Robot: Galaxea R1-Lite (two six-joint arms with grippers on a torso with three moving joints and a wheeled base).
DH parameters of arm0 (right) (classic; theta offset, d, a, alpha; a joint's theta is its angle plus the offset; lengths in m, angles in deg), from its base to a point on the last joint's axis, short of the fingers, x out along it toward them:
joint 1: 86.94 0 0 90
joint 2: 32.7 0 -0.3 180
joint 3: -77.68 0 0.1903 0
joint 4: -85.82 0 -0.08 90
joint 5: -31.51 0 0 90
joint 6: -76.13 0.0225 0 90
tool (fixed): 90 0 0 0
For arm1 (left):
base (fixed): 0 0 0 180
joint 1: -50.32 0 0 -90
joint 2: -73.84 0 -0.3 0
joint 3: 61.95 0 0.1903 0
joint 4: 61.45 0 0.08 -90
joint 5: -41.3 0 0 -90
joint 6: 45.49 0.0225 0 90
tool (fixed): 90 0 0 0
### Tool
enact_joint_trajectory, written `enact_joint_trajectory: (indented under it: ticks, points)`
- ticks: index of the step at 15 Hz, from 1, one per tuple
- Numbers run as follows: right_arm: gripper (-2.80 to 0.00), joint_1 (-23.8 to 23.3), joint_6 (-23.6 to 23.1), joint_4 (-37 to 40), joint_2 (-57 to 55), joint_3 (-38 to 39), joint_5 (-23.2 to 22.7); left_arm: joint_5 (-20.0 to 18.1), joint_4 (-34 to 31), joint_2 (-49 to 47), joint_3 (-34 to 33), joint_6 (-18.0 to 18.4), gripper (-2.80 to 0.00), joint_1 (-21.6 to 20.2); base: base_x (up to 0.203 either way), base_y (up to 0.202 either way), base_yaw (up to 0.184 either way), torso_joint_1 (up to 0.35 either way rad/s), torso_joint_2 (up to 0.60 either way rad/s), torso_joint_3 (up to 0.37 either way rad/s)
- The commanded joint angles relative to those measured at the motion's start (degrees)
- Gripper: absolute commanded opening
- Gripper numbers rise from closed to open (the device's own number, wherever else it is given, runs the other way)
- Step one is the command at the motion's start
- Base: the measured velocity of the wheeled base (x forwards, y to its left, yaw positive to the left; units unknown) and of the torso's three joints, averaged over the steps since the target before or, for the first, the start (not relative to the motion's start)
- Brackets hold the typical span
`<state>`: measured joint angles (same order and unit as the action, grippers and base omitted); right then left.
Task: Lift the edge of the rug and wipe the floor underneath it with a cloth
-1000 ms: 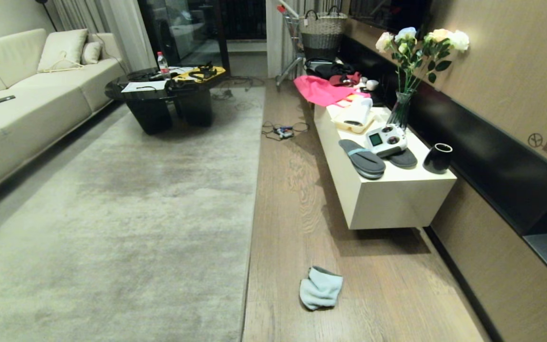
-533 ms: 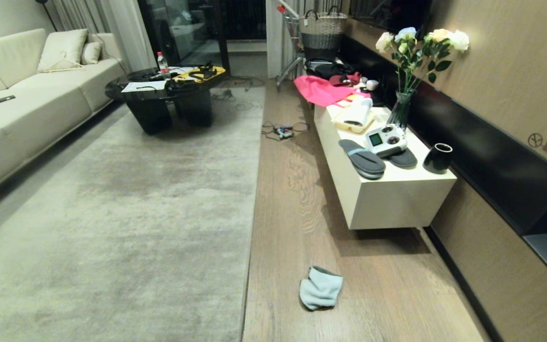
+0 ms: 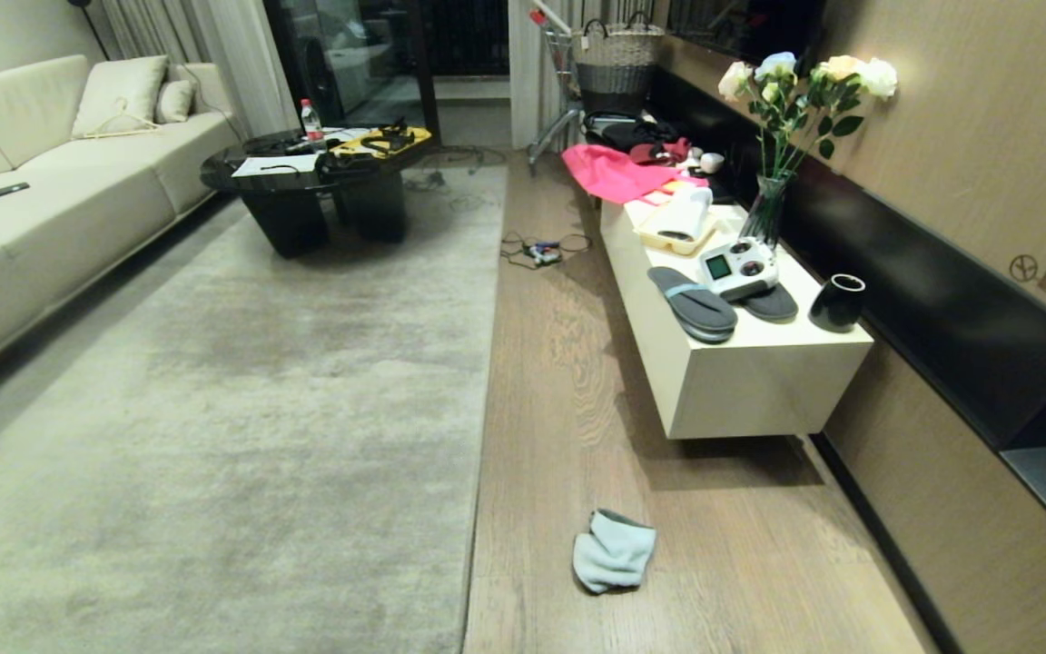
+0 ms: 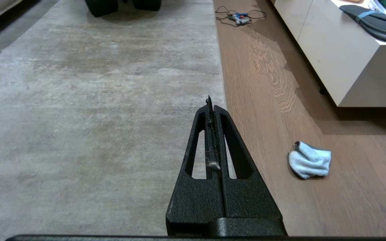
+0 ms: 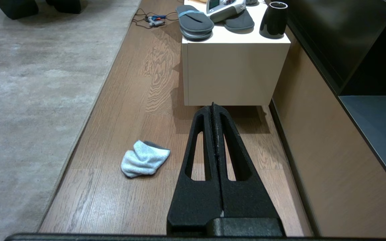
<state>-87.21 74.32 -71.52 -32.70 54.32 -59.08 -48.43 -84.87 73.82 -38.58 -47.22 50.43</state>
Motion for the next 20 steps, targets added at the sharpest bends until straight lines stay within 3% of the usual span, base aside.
enact_joint_trajectory:
  ticks: [1,20]
  points:
    - [-2.8,0.0,-0.03,-0.08,-0.09,0.0,-0.02,0.01,-0.01,-0.03,0.0,-0.03,-2.8,0.0,0.0,0.0,0.0,0.0,0.0,0.0]
    - [-2.8,0.0,-0.29,-0.07,-0.09,0.0,0.07,0.0,0.05,-0.06,0.0,-0.03,-2.8,-0.02,0.0,0.0,0.0,0.0,0.0,0.0]
